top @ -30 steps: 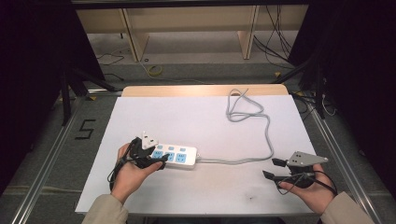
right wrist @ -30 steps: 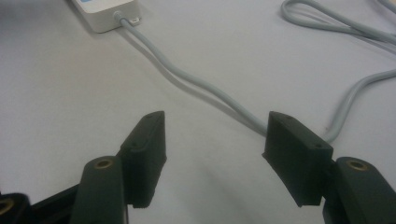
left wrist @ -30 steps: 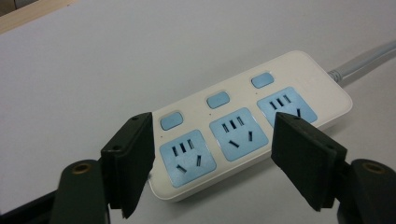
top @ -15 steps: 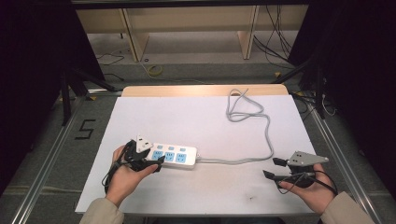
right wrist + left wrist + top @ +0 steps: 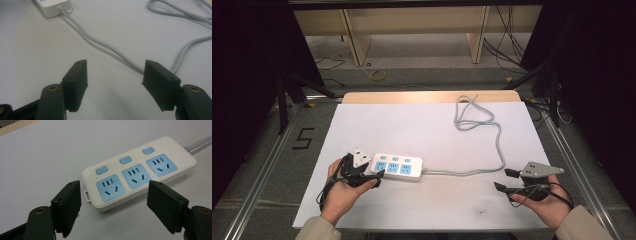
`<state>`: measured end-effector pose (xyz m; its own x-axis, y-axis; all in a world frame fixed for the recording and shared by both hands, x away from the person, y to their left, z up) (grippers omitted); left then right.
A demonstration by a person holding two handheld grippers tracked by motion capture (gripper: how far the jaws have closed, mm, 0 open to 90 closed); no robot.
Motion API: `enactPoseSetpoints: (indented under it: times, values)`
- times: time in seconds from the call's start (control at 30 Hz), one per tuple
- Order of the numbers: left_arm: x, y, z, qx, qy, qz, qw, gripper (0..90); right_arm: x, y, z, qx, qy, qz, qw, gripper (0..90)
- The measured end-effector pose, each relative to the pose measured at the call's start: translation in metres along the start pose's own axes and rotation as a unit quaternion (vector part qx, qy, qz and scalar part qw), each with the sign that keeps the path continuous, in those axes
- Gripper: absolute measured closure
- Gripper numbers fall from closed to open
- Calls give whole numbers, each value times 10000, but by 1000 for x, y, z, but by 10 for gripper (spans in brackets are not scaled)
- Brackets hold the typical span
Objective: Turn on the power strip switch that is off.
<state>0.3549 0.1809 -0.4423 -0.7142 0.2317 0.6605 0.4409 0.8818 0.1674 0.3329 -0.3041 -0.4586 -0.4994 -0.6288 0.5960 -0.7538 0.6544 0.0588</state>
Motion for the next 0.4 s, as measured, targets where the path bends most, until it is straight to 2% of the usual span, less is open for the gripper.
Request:
enactPoseSetpoints:
  times: [0.4]
  values:
    - [-2,1,1,11,-6,-69,10000,253,0,-1,0,8,-6,4,10000,362]
Point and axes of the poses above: each handheld gripper's, and its own axes: x roughly backward along the jaws, z roughly out of its underside, y roughly to its left, the point moved 1 cm from there along -x, roughly forward along the jaws, and after that the axes turned 5 degrees about -z, right-handed, at the moved point
